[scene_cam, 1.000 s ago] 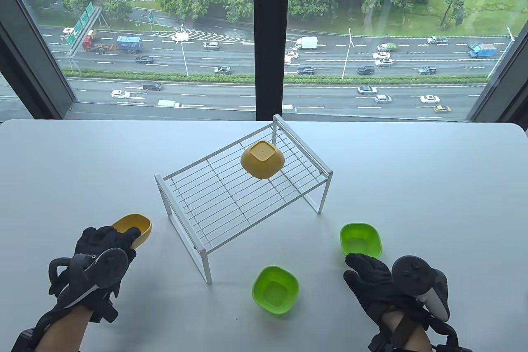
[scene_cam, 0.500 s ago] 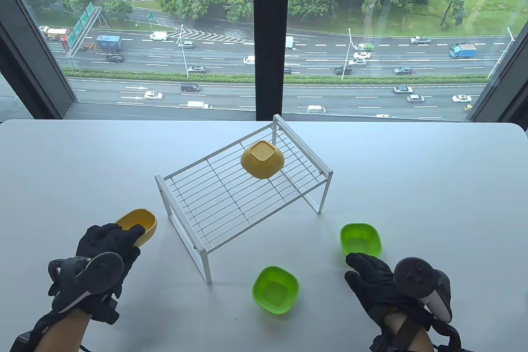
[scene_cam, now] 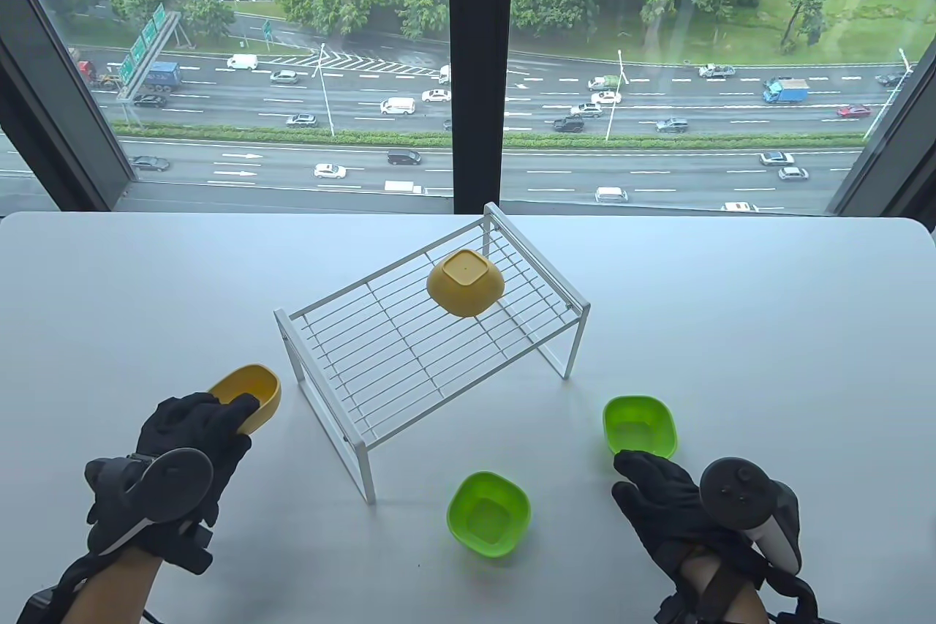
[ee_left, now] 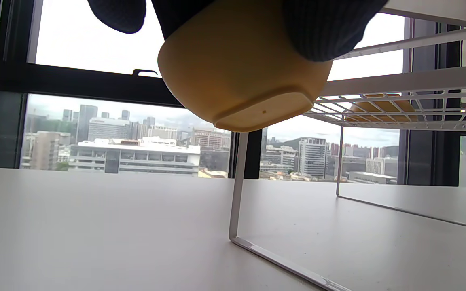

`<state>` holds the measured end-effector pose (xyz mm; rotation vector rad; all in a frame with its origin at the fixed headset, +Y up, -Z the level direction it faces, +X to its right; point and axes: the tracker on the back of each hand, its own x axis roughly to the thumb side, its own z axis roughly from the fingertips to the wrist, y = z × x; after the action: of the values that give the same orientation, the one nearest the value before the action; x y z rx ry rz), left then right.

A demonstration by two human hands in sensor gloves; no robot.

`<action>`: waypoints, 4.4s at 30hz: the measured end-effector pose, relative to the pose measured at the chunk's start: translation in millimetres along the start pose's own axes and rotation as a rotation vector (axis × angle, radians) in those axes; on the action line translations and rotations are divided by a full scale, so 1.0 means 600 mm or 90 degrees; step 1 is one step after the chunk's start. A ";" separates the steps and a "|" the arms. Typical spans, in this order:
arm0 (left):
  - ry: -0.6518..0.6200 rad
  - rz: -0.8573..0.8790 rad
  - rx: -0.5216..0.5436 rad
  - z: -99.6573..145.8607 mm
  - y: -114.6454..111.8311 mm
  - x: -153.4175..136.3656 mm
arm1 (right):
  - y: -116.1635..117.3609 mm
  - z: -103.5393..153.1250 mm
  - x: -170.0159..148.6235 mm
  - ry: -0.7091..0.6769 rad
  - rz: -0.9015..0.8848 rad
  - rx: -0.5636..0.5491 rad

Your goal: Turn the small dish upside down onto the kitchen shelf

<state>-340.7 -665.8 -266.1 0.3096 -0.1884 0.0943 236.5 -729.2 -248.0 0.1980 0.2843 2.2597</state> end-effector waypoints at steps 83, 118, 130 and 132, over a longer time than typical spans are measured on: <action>-0.044 0.008 0.005 -0.176 0.079 0.187 | -0.003 0.001 0.014 -0.032 0.041 0.005; 0.109 0.042 -0.164 -0.252 0.016 0.187 | -0.012 -0.001 0.017 -0.028 0.028 0.019; 0.163 0.083 -0.213 -0.272 -0.024 0.145 | -0.012 -0.002 0.017 -0.023 0.020 0.029; 0.161 0.068 -0.212 -0.275 -0.022 0.148 | -0.012 -0.002 0.016 -0.021 0.019 0.027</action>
<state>-224.4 -621.4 -406.5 -0.0454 0.0312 0.2036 235.2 -717.7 -250.6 0.2629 0.3150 2.2792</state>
